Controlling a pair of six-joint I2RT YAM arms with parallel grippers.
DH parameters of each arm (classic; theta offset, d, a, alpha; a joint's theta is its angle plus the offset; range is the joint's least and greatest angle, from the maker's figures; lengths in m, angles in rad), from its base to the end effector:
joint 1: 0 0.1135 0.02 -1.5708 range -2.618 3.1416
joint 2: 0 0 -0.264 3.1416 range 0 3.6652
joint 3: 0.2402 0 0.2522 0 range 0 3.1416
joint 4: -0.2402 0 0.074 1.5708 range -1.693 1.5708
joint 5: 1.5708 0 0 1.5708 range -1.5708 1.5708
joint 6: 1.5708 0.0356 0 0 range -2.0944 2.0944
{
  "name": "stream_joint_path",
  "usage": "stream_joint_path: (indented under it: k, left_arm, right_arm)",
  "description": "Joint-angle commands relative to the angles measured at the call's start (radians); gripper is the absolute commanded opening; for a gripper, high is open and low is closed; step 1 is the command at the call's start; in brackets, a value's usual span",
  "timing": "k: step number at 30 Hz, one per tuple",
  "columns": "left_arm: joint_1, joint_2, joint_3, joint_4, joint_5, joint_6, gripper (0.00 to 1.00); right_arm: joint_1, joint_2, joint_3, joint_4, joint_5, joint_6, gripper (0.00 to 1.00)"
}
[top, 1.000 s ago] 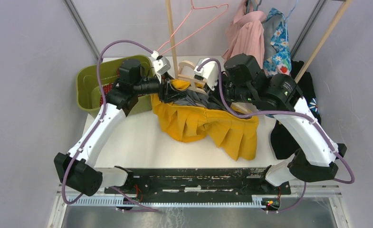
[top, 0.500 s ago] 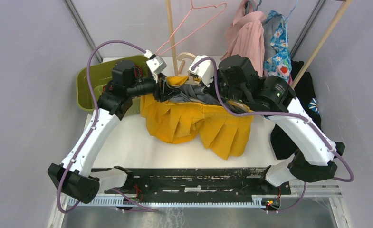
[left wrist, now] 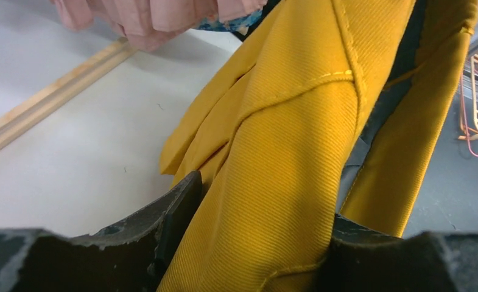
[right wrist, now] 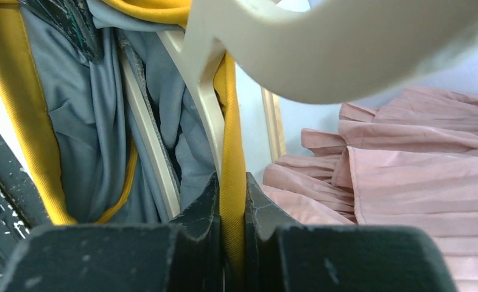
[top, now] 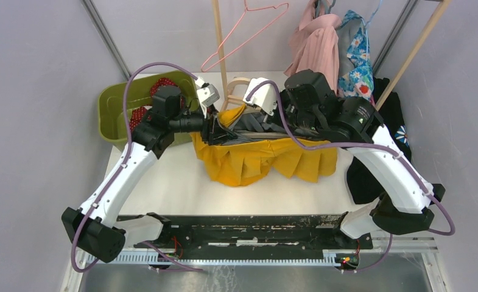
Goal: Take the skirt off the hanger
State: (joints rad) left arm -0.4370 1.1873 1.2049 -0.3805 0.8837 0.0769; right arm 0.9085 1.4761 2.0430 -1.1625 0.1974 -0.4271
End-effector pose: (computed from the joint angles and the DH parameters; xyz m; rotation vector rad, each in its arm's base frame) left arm 0.2197 -0.1330 0.3883 1.0520 1.6326 -1.0874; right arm 0.1652 0.2004 0.4974 -1.2433 1.7589 0.0651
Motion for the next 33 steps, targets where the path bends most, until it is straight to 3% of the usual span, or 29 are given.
stream_joint_path:
  k: [1, 5, 6, 13, 15, 20, 25, 30, 33]
  left_arm:
    - [-0.149, -0.048, 0.11, -0.22, 0.396, 0.289, 0.42]
    - [-0.146, 0.049, 0.297, -0.425, 0.335, 0.456, 0.57]
    - [-0.146, 0.071, 0.345, -0.438, 0.347, 0.463, 0.62]
    - [-0.141, 0.129, 0.631, -0.468, 0.333, 0.5, 0.75]
    - [-0.14, 0.114, 0.648, -0.446, 0.316, 0.481, 0.98]
    - [-0.135, 0.032, 0.617, -0.427, 0.168, 0.489, 0.99]
    - [-0.135, -0.022, 0.49, -0.309, 0.219, 0.464, 0.99]
    - [-0.129, 0.035, 0.476, -0.455, 0.214, 0.554, 1.0]
    - [-0.111, 0.069, 0.444, -0.527, 0.18, 0.628, 0.99]
  right_arm:
    - [-0.045, 0.107, 0.085, 0.469, -0.04, 0.033, 0.01]
    - [-0.045, 0.091, 0.048, 0.479, -0.083, 0.062, 0.01]
    - [-0.045, 0.091, 0.049, 0.476, -0.086, 0.065, 0.01]
    - [-0.045, 0.086, 0.001, 0.484, -0.14, 0.088, 0.01]
    - [-0.045, 0.087, -0.013, 0.481, -0.143, 0.087, 0.01]
    - [-0.051, 0.079, -0.041, 0.478, -0.142, 0.072, 0.01]
    - [-0.059, 0.082, -0.045, 0.479, -0.161, 0.068, 0.01]
    - [-0.059, 0.053, -0.034, 0.453, -0.161, 0.023, 0.01]
    - [-0.059, 0.026, -0.011, 0.394, -0.248, -0.004, 0.01]
